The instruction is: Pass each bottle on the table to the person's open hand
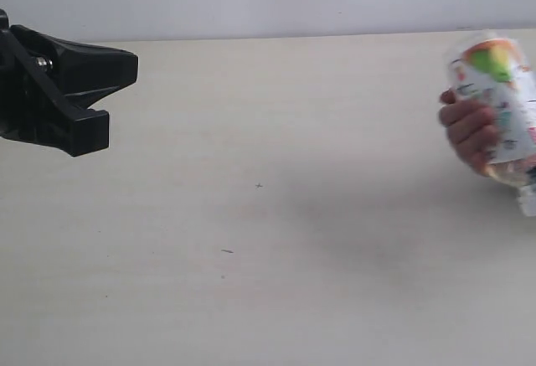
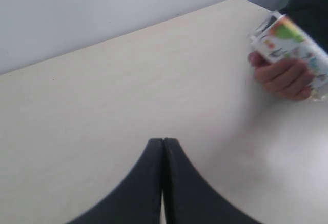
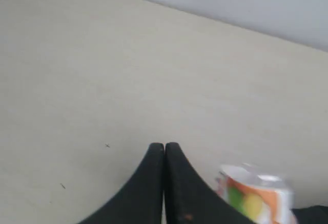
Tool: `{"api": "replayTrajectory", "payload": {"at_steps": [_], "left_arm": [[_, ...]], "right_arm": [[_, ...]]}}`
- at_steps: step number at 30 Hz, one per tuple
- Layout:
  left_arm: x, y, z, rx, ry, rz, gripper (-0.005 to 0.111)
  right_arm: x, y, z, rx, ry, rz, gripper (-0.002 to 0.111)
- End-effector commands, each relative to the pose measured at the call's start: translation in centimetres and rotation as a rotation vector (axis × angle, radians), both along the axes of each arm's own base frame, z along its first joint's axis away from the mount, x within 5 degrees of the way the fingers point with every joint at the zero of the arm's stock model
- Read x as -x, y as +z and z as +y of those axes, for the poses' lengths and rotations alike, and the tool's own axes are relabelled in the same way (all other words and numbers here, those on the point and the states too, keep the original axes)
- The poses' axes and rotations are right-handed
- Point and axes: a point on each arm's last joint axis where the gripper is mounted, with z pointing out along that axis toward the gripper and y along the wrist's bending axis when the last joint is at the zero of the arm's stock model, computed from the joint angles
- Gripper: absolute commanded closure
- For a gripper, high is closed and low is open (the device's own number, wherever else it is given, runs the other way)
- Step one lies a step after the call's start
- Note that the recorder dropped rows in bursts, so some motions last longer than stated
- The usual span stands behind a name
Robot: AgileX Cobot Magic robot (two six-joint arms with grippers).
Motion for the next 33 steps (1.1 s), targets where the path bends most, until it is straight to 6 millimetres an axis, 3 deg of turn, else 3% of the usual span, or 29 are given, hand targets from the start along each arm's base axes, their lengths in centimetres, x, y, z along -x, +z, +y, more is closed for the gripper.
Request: {"api": "replayTrajectory", "payload": {"at_steps": [1, 11, 17, 26, 33], "left_arm": [[0.1, 0.1, 0.1, 0.003, 0.001, -0.008, 0.106], [0.1, 0.1, 0.1, 0.003, 0.001, -0.008, 0.106], [0.1, 0.1, 0.1, 0.003, 0.001, -0.008, 0.106], [0.1, 0.1, 0.1, 0.003, 0.001, -0.008, 0.106], [0.1, 0.1, 0.1, 0.003, 0.001, -0.008, 0.106]], "right_arm": [[5.5, 1.5, -2.0, -0.141, 0.035, -0.212, 0.108], [17.2, 1.4, -7.0, -0.290, 0.050, -0.444, 0.108], [22.0, 1.7, -9.2, -0.357, 0.059, -0.593, 0.108], [27.1, 1.2, -11.5, -0.424, 0.066, -0.751, 0.108], [28.8, 0.7, -12.2, -0.443, 0.071, -0.801, 0.108]]}}
